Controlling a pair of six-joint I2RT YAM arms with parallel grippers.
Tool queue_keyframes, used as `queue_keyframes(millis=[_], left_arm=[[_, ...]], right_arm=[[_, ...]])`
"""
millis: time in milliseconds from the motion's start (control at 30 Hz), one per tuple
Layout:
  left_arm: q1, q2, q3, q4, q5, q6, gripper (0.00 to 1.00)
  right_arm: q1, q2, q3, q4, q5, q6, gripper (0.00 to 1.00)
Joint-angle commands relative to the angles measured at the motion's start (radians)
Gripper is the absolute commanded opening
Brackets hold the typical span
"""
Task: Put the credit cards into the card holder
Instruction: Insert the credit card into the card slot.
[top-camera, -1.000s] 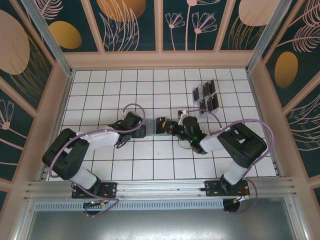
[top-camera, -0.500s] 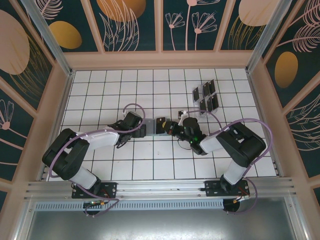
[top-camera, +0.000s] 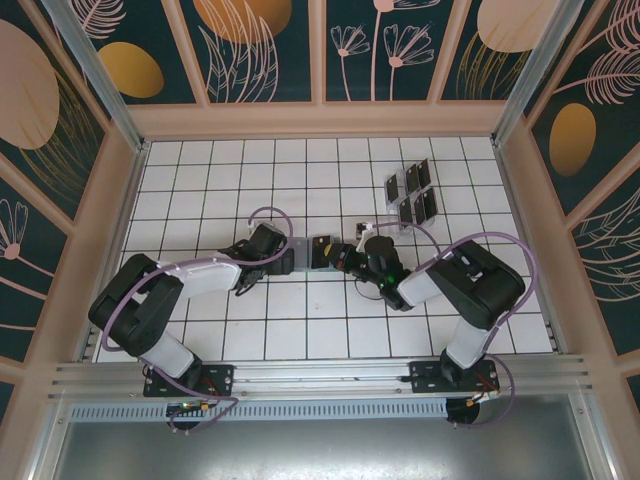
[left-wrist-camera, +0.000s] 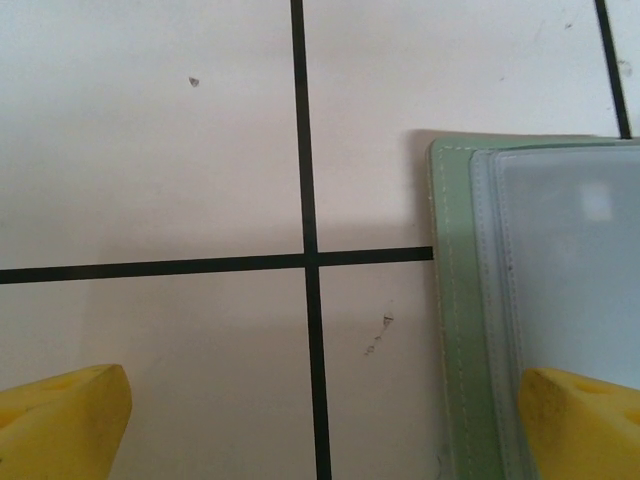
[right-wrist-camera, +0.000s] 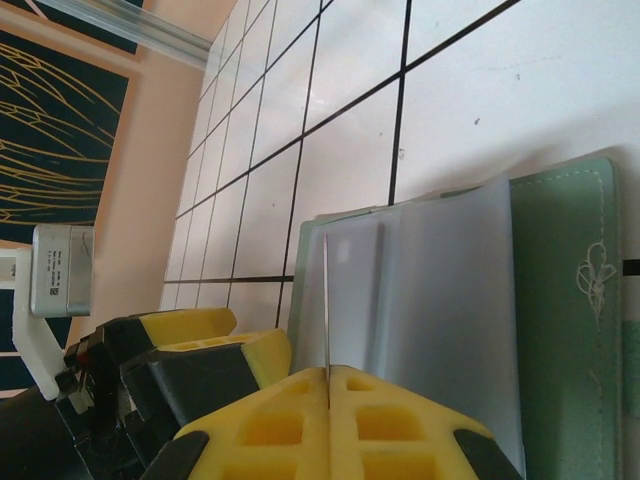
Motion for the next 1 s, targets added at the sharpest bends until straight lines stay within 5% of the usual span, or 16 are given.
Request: queue_keyframes(millis=[0, 967], left_arm=[[-0.008, 0.024, 0.003, 0.012, -0.042, 0.016, 0.98], [-0.014, 0.052, -0.031, -0.013, -0.075, -0.003, 0.99]], right_arm=[[0.008, 0.025, -0.002, 0.063, 0.027, 0.019, 0.00], [0.007, 0.170, 0.015, 0.246, 0.046, 0.074, 0.00]])
